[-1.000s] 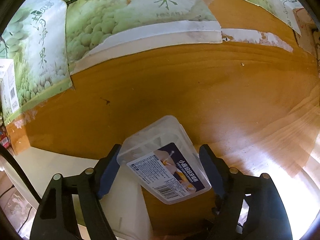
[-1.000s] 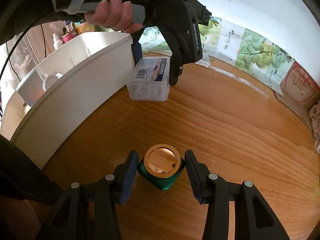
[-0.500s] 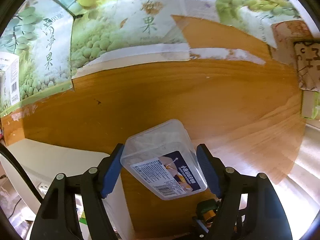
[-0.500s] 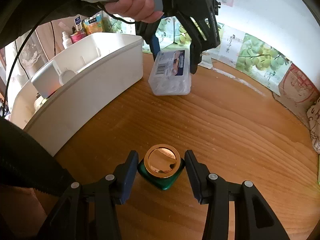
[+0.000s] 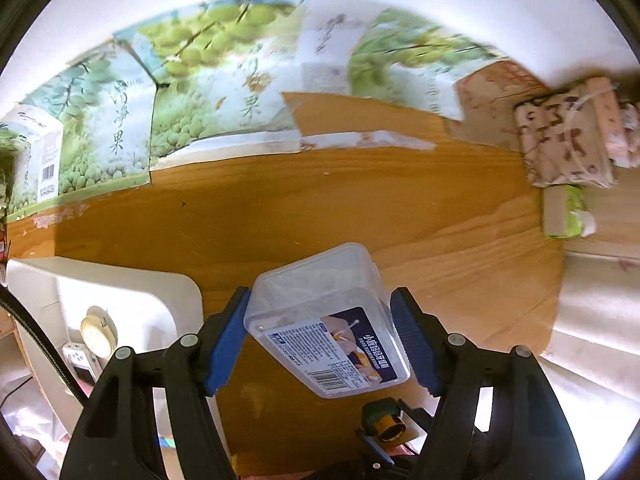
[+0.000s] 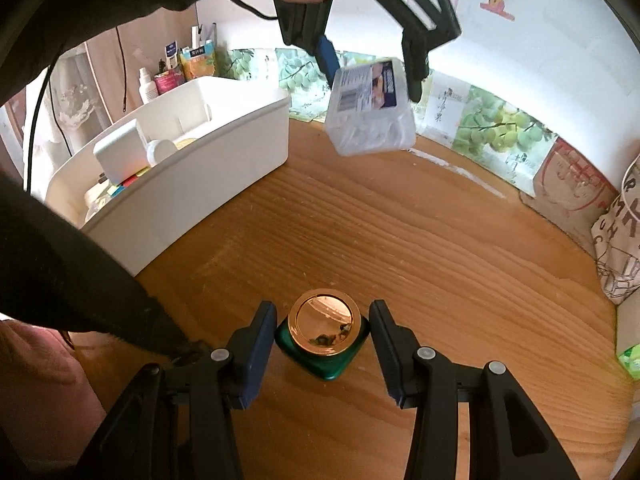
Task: Organize rigid objects
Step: 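Lift and carry the clear box and green jar with both grippers over the tray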
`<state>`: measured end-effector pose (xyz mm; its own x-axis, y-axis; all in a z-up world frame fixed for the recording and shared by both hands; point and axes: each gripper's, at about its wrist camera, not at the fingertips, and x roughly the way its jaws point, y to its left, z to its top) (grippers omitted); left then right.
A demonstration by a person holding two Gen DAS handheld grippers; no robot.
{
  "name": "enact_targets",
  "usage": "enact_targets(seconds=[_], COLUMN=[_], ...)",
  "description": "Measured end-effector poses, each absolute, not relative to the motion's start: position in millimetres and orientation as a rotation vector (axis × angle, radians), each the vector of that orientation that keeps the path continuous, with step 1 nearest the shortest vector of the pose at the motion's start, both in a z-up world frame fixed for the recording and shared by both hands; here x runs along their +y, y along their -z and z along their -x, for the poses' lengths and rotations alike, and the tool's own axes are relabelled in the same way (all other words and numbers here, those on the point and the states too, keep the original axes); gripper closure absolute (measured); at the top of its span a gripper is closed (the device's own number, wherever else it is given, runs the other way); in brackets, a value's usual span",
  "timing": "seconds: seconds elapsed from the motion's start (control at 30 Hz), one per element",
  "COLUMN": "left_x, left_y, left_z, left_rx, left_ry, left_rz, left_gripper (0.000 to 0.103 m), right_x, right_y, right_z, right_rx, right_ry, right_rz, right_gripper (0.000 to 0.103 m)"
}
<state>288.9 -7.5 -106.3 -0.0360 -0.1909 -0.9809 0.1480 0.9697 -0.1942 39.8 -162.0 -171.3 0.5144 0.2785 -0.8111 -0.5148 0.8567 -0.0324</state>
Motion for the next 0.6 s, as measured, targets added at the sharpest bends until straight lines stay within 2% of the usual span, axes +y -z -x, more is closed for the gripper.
enact_targets(seconds=[0.27, 0.6], left_x=[-44.6, 2.2], left_y=[53.5, 12.1], left_z=[-231.4, -164.1], left_rx=[1.474, 1.312], left_ry=[0.323, 0.259], left_rz=[0.083, 0.157], left_gripper=[0.030, 0.031], right_x=[-168.5, -161.7], right_y=[160.0, 146.0], right_z=[-29.2, -19.5], right_rx=[0.870, 0.801], right_ry=[-0.510, -0.597], right_rz=[0.322, 0.379], right_gripper=[0.055, 0.055])
